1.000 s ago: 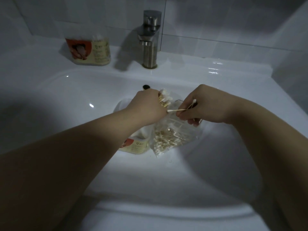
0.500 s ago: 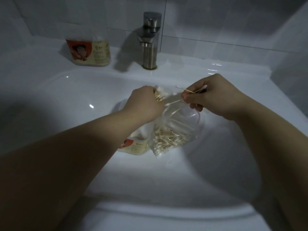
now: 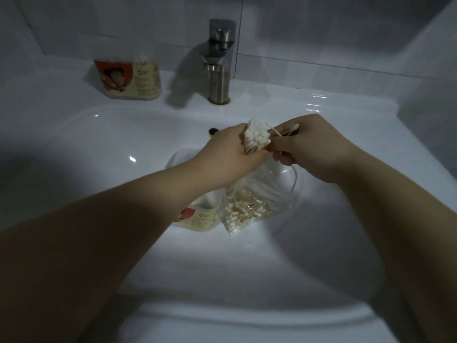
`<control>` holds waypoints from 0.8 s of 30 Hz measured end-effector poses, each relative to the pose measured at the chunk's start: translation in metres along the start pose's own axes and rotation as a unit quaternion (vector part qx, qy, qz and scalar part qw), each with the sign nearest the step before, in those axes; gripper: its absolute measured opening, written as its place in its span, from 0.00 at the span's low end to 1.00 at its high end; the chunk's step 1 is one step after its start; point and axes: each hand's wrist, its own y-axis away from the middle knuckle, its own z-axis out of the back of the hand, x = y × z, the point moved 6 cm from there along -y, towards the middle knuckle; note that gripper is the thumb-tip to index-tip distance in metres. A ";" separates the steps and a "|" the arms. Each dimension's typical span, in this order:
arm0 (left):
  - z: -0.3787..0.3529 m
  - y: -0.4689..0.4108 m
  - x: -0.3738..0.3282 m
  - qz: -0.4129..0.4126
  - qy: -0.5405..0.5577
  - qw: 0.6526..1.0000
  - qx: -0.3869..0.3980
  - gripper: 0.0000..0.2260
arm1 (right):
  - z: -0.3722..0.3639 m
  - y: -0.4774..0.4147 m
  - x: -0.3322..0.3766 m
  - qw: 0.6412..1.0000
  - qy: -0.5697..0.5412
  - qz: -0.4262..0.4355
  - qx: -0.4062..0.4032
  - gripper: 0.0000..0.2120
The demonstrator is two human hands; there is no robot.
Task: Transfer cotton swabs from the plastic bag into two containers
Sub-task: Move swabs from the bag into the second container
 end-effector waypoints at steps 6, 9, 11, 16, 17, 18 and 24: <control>-0.002 -0.004 0.012 0.027 -0.055 0.998 0.005 0.13 | 0.010 -0.004 -0.005 0.997 -0.057 -0.016 -0.051 0.04; 0.007 -0.006 0.016 0.039 -0.056 0.996 -0.053 0.09 | 0.008 -0.004 -0.008 0.995 -0.086 -0.029 -0.032 0.05; 0.013 -0.006 0.016 0.036 -0.043 0.995 -0.087 0.11 | 0.004 -0.005 -0.009 0.994 -0.098 -0.040 0.002 0.06; 0.009 -0.003 0.012 0.019 0.023 0.998 -0.050 0.04 | -0.005 -0.002 -0.009 0.989 -0.117 -0.062 0.065 0.08; 0.007 -0.002 0.010 0.013 0.027 0.999 -0.040 0.03 | -0.006 -0.002 -0.009 0.988 -0.119 -0.067 0.070 0.09; 0.006 -0.002 0.008 0.008 0.028 0.999 -0.034 0.03 | -0.006 -0.001 -0.009 0.987 -0.120 -0.072 0.074 0.09; 0.006 -0.004 0.007 0.009 0.048 0.998 -0.031 0.06 | -0.009 -0.001 -0.008 0.986 -0.131 -0.063 0.086 0.08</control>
